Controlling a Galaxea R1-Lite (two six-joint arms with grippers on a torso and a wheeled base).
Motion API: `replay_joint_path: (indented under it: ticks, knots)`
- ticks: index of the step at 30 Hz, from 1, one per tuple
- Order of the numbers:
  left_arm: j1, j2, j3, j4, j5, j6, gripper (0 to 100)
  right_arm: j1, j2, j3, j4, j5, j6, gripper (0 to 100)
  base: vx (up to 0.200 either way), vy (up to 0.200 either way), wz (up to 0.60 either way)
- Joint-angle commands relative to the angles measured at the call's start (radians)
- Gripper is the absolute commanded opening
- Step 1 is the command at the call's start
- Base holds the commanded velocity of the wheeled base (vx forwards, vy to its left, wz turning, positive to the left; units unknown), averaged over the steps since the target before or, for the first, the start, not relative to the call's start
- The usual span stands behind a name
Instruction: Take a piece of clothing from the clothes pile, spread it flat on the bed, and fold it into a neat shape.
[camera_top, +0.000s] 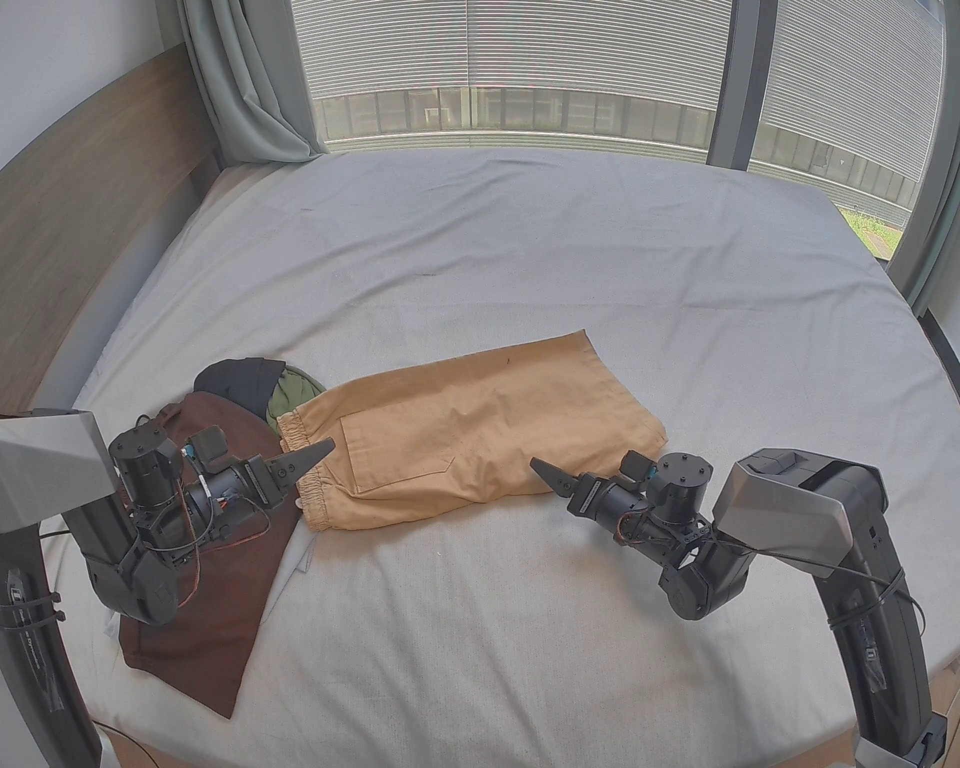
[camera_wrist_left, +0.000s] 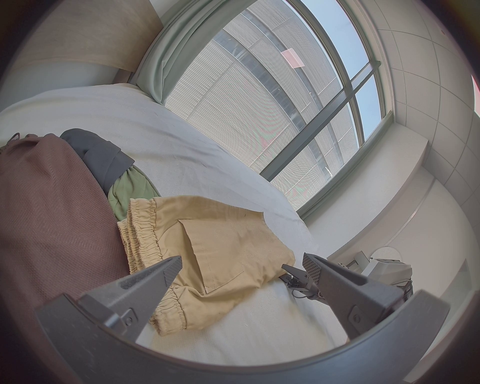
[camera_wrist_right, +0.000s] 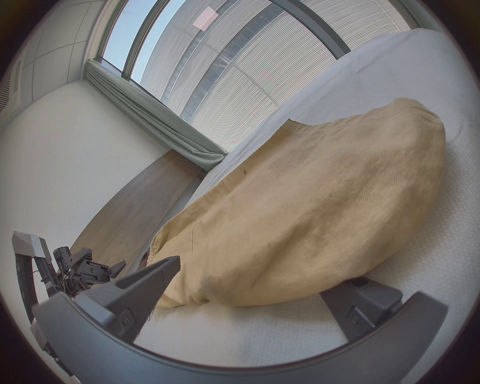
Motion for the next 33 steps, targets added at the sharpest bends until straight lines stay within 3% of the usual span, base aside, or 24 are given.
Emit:
replay_joint_path:
  ticks: [1, 2, 3, 17, 25, 33]
  knots:
    - [-0.001, 0.005, 0.0, 0.0, 0.0, 0.0, 100, 0.0, 0.008, -0.006, 0.003, -0.001, 0.003, 100, 0.0, 0.0, 0.0]
    - [-0.001, 0.005, 0.0, 0.0, 0.0, 0.0, 100, 0.0, 0.008, -0.006, 0.003, -0.001, 0.005, 100, 0.0, 0.0, 0.0]
    - [-0.001, 0.005, 0.0, 0.0, 0.0, 0.0, 100, 0.0, 0.008, -0.006, 0.003, -0.002, 0.006, 0, 0.0, 0.0, 0.0]
    - [0.009, 0.023, -0.026, -0.002, -0.04, 0.0, 100, -0.004, -0.003, 0.009, -0.002, -0.004, 0.008, 0, 0.0, 0.0, 0.0]
    - [0.028, 0.042, -0.038, -0.003, -0.114, -0.031, 100, -0.006, -0.078, 0.124, -0.035, -0.002, 0.005, 0, 0.0, 0.0, 0.0]
    - [0.028, 0.032, -0.04, -0.002, -0.118, -0.034, 100, -0.001, -0.121, 0.238, -0.091, -0.002, 0.002, 0, 0.0, 0.0, 0.0]
